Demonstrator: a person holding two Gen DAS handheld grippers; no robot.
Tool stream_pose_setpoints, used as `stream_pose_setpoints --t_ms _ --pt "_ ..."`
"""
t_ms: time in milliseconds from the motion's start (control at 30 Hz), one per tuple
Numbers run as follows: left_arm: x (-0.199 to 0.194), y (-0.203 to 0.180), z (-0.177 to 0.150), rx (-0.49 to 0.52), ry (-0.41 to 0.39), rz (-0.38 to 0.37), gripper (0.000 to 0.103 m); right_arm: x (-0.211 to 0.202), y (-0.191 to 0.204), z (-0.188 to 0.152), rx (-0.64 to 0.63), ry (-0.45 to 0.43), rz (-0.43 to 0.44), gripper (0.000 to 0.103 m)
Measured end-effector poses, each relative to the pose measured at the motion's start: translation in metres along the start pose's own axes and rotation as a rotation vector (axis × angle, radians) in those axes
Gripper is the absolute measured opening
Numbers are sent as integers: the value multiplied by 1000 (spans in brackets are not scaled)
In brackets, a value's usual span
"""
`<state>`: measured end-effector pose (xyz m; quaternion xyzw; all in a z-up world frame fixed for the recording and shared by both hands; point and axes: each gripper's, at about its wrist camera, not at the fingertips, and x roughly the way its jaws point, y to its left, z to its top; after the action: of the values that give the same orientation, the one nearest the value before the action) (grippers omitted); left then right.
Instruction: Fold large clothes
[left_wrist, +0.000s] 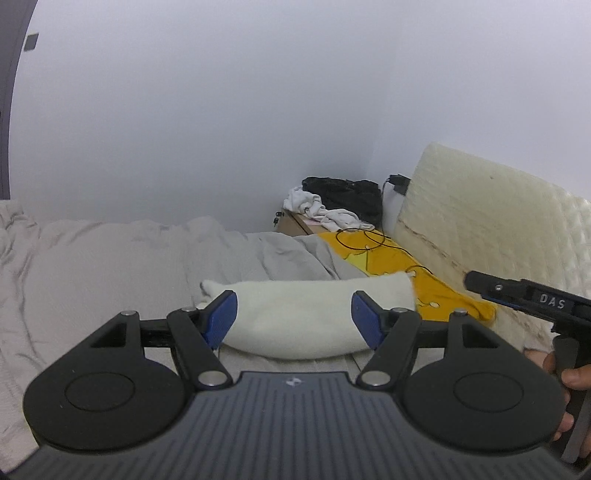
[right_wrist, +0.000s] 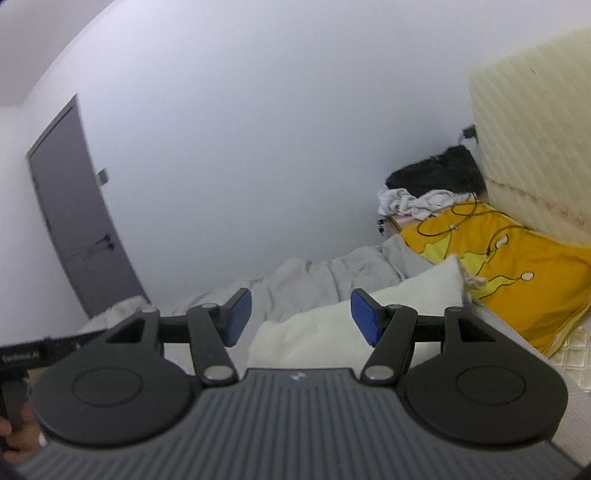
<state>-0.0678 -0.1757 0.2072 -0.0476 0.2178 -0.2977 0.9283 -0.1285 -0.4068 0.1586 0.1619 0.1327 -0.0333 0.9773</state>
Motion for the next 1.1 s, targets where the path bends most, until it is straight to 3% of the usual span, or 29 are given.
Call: stream_pose_setpoints --t_ms 300,400,667,1100 --pt "-47 3 -37 26 7 -12 73 -28 46 -39 -120 56 15 63" --pt "-50 15 -52 -21 14 -36 73 -32 53 -53 -128 68 13 63" --pt "-45 36 -89 -33 46 -6 73 -28 57 -87 -148 115 -28 63" --pt "-38 49 -110 -14 31 47 74 -22 65 -112 -164 120 -84 63"
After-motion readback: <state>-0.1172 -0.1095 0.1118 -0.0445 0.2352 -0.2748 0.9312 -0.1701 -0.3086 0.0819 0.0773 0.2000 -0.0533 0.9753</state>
